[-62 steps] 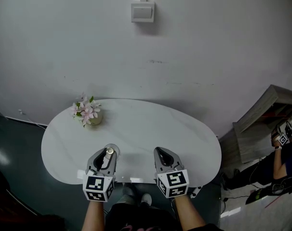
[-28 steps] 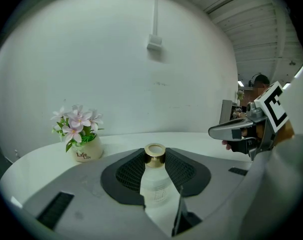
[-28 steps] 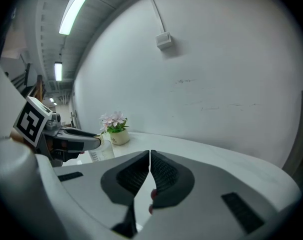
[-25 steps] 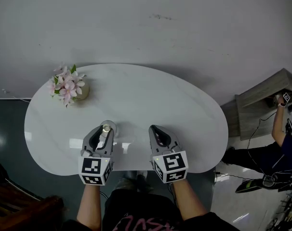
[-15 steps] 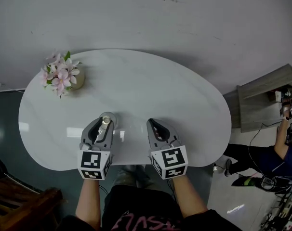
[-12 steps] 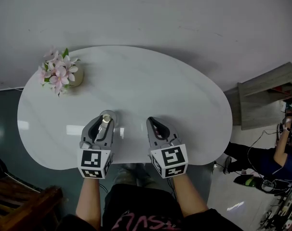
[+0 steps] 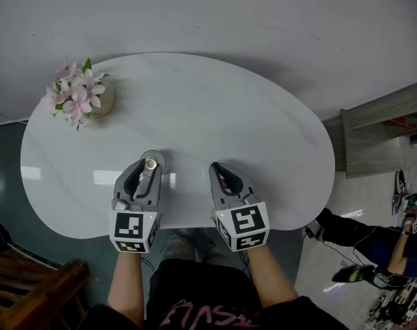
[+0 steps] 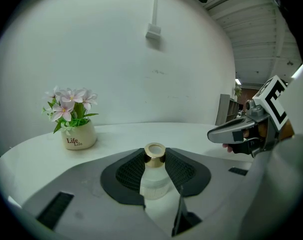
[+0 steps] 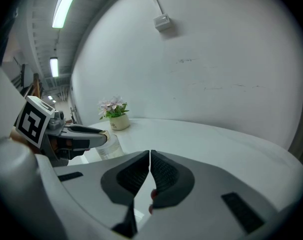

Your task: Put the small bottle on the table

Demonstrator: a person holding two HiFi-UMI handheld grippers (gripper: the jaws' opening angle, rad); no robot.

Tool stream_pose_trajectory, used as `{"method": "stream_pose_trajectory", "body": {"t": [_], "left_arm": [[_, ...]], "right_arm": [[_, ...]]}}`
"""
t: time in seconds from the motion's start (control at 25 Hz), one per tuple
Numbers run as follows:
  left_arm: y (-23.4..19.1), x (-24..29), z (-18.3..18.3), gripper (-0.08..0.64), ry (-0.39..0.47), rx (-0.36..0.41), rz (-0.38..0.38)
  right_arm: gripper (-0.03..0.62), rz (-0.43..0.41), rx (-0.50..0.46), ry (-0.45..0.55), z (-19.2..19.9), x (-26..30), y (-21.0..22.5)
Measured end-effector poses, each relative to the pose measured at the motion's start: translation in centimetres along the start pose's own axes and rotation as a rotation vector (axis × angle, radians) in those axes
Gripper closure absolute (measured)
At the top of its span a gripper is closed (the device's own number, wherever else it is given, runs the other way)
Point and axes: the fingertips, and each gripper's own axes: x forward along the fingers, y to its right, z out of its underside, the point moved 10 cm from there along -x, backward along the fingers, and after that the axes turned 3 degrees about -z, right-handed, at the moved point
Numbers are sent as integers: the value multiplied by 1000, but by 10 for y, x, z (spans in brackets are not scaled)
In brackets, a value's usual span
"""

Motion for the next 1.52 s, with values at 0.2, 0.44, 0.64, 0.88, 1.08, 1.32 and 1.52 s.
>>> {"method": "stream_pose_trajectory", "body": {"t": [0.2,0.44,0.64,0.88,1.08,1.32,1.52], "left_arm": [[1,0,1,431,5,-6,-1],[1,0,1,431,3,-3,-6],[0,0,2,431,-1,1,-7],[1,-9,-7,431,52,-2,5],[2,-20,-14,431,76,-2,-19],[4,-37,-22,431,98,10,-50],[3,-55,-28,439,124,19,-72]], "right_arm": [[525,-2,-1,-1,1,-1,-1],[525,-1,-5,10,-4,-1,-2],[525,-2,-10,13,-5,-2,-4],[525,2,-17,36,-11,-8,-5],[525,5,-26,68,-19,-15,-7],[525,3,-44,116,-29,-28,-13],[525,4,-61,161,-38,-41,-22]]}}
